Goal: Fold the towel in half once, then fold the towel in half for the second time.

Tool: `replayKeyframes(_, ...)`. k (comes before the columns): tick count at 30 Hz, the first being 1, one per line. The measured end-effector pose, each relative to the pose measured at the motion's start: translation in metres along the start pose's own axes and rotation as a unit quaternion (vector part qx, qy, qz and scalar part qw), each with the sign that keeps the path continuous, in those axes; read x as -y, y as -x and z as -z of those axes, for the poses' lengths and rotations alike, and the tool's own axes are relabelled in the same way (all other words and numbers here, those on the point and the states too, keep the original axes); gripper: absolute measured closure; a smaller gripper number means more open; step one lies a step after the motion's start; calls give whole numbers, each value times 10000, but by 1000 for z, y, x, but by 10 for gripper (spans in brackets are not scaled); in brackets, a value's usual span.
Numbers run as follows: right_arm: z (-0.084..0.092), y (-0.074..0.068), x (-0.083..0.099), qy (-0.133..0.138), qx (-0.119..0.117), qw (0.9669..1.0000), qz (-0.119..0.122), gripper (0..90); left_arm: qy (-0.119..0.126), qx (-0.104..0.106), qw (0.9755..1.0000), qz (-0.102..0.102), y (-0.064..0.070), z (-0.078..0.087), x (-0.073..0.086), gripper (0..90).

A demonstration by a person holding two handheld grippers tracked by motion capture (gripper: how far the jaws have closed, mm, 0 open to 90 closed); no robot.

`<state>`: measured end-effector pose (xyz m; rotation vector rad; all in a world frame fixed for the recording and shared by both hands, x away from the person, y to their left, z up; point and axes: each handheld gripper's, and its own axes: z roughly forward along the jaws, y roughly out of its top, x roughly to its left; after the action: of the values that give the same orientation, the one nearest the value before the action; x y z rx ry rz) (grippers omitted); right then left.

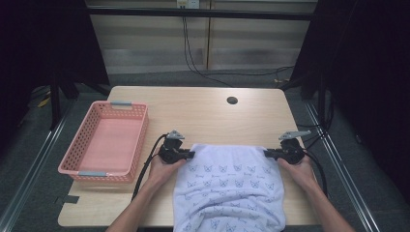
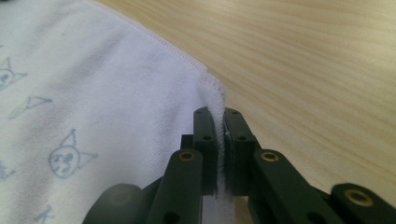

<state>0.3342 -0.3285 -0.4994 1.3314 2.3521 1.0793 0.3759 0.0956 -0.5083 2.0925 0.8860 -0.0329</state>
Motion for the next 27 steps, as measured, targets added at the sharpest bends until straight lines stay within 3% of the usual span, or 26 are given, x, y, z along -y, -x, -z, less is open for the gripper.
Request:
replayKeyframes(4,15,-1,-6,381,-169,9990,-178,861,137,85,9998,136,-1,8,-1,863)
replayKeyframes(7,26,0,-9,616,-299,9973,-279,863,415,105,9991,-16,7,22,-9,864)
replayKeyframes(10,35,1,-14,754,-325,9963,-274,863,529,50,9985,-118,12,35,-17,865)
replayKeyframes(15,47,1,-28,1107,-379,9928,-259,864,791,166,9967,-103,15,52,-31,864)
replayKeyframes(17,48,1,-33,1149,-381,9924,-238,864,768,30,9967,-257,18,56,-36,864)
replayKeyframes(23,56,1,-48,1276,-530,9903,-175,864,955,-51,9949,-333,21,74,-52,867)
replayKeyframes(27,63,5,-63,1340,-477,9898,-122,865,963,-181,9943,-422,16,84,-66,867)
